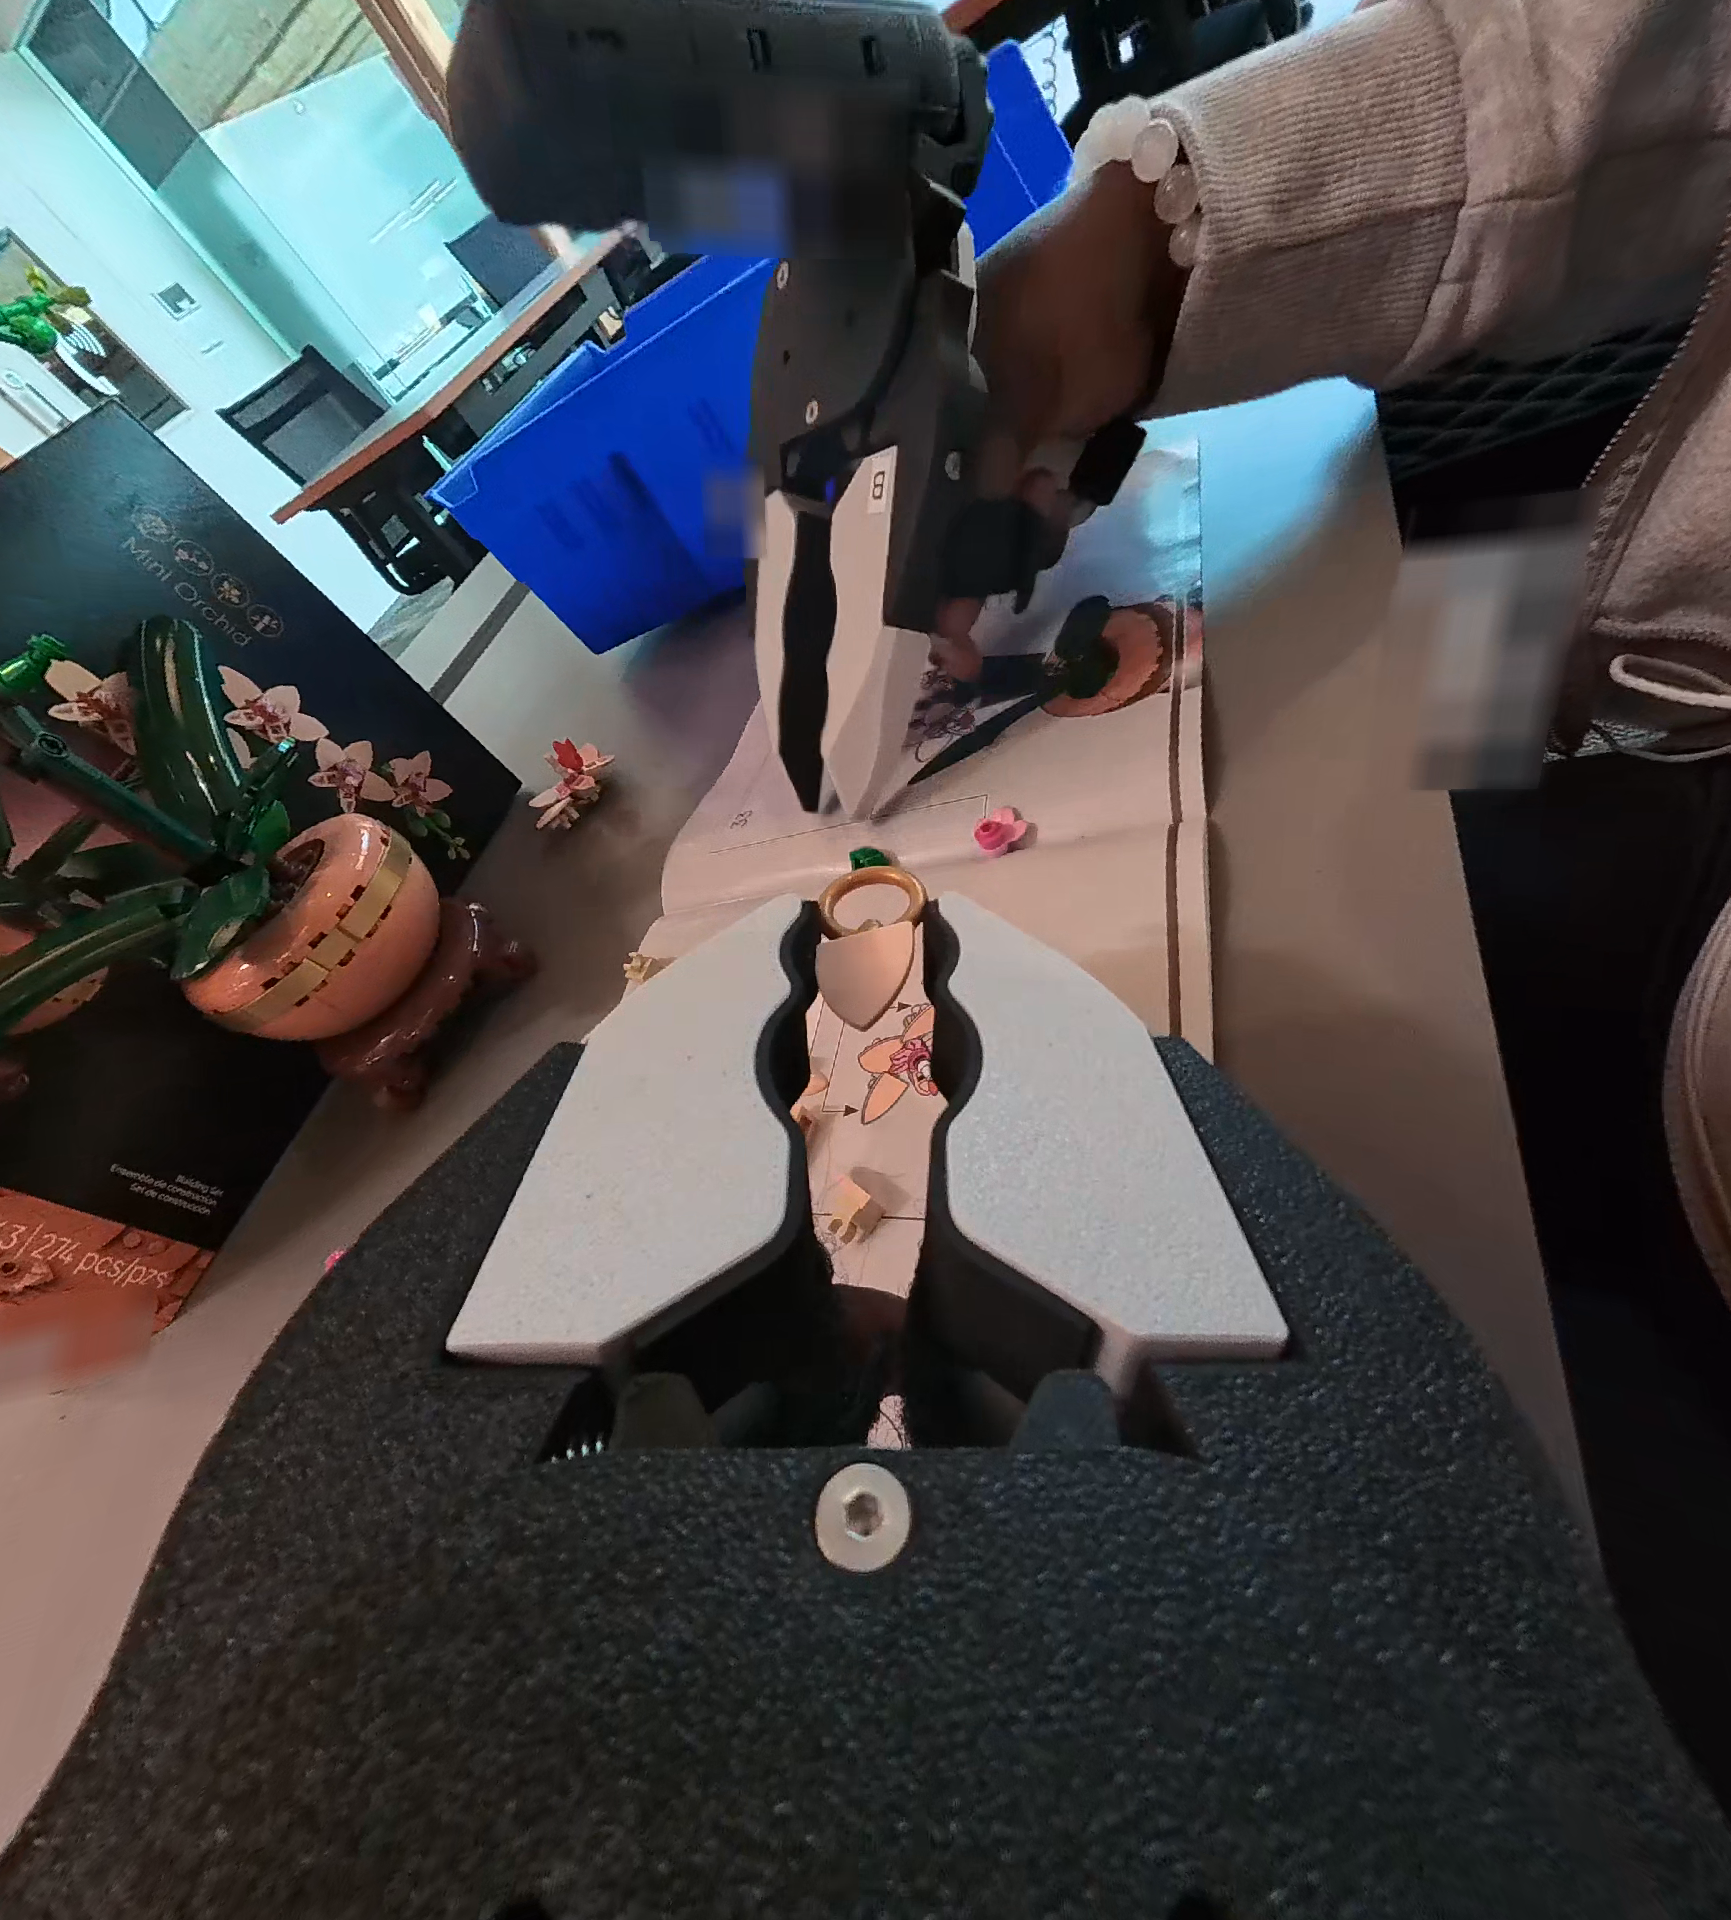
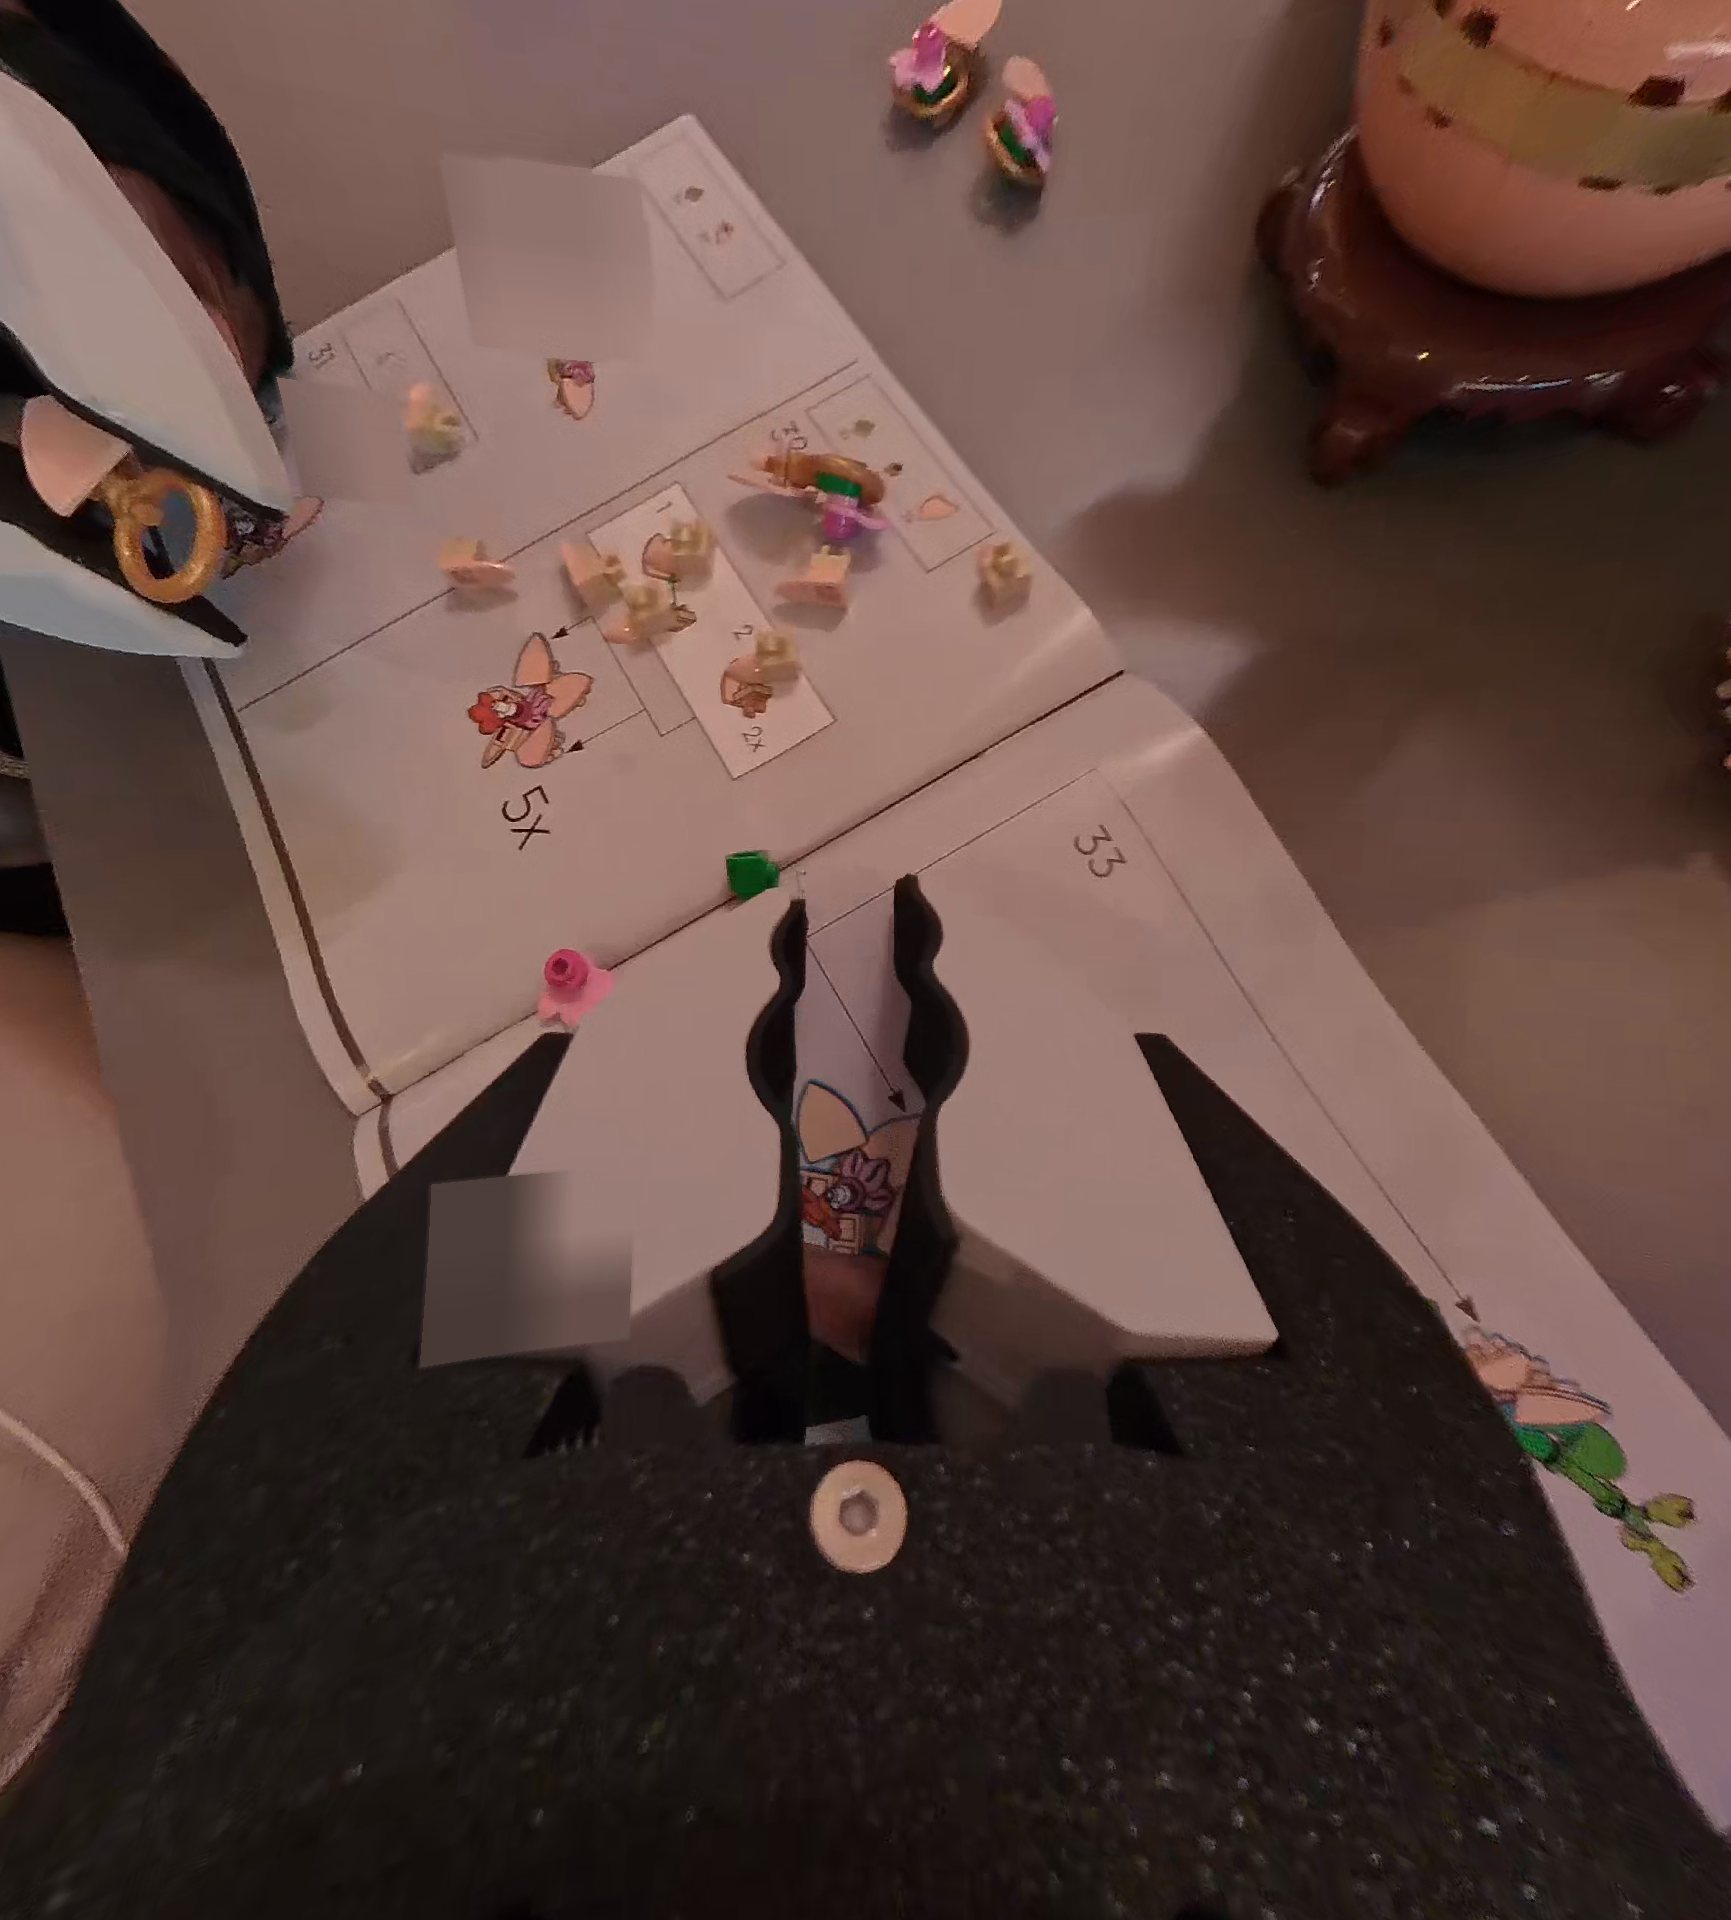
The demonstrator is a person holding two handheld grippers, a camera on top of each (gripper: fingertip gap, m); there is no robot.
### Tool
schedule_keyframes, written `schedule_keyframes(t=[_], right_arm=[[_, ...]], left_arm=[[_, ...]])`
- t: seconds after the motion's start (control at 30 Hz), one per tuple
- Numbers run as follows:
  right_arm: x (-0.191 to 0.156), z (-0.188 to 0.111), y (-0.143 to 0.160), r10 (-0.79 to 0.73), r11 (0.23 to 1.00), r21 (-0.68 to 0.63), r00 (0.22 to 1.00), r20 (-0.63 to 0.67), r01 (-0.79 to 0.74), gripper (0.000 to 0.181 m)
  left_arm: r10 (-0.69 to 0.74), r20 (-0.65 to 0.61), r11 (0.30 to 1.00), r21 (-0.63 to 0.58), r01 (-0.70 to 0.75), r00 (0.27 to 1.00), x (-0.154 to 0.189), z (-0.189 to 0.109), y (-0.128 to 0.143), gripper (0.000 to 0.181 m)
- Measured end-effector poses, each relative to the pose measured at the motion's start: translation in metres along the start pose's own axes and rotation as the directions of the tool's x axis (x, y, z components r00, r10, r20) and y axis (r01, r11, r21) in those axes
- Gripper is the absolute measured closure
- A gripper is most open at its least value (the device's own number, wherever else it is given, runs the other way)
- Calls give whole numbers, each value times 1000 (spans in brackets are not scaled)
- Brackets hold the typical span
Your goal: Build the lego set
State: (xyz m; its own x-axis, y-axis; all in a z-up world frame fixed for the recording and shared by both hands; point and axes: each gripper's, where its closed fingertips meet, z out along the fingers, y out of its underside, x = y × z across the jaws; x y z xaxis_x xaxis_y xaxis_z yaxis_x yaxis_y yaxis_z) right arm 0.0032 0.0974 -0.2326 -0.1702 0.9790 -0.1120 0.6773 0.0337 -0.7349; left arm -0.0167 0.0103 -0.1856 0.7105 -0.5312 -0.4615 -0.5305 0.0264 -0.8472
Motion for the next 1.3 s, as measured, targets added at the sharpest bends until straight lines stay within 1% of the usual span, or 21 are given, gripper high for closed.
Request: schedule_keyframes(t=[0.03,0.1,0.17,0.23,0.3,0.37,0.5,0.63,0.77,0.83,0.93,1.07,1.17,1.23,1.3], right_arm=[[1,-2,-1,-8,1000,6,1000,-8,8,166],[-7,-5,-4,-80,997,17,997,22,79,171],[-25,-5,-6,-225,974,25,972,61,224,175],[-32,1,-3,-354,935,-13,935,33,354,177],[-28,6,-2,-412,910,-56,911,-16,410,177],[-23,10,-3,-389,920,-66,921,-24,387,177],[-11,12,-11,-338,941,-40,940,-38,337,177],[-6,17,-17,-301,954,-18,953,-23,301,177],[-8,10,-22,-263,965,17,965,0,263,175],[-8,4,-15,-247,969,-23,969,2,247,175],[-7,3,-5,-267,961,-77,964,-23,264,175],[-7,11,-12,-343,938,-63,938,-44,340,176],[0,18,-16,-350,935,-81,936,-43,346,176],[5,21,-18,-302,951,-78,952,-41,299,177],[9,22,-19,-202,977,-72,979,-19,200,177]], left_arm=[[0,0,1000,0,0,1000,0,0,0,163],[-1,-1,1000,1,1,1000,0,0,0,163],[1,-2,1000,1,-1,1000,0,0,0,163],[2,-2,1000,-1,-2,1000,0,0,0,163],[6,-3,1000,-1,-6,1000,1,0,0,163],[9,-3,1000,-3,-9,1000,1,0,0,163],[12,-5,1000,-1,-12,1000,2,0,0,163],[10,-6,1000,2,-10,1000,2,0,0,163],[10,-5,1000,5,-10,1000,2,-1,-1,163],[9,-6,1000,6,-9,1000,2,-1,-1,163],[13,-10,1000,5,-13,1000,2,-1,-1,163],[26,-10,1000,1,-26,1000,4,0,0,163],[28,-7,1000,-1,-28,1000,4,0,0,163],[27,-7,1000,-1,-27,1000,4,0,0,163],[26,-7,1000,1,-26,1000,4,0,0,163]])
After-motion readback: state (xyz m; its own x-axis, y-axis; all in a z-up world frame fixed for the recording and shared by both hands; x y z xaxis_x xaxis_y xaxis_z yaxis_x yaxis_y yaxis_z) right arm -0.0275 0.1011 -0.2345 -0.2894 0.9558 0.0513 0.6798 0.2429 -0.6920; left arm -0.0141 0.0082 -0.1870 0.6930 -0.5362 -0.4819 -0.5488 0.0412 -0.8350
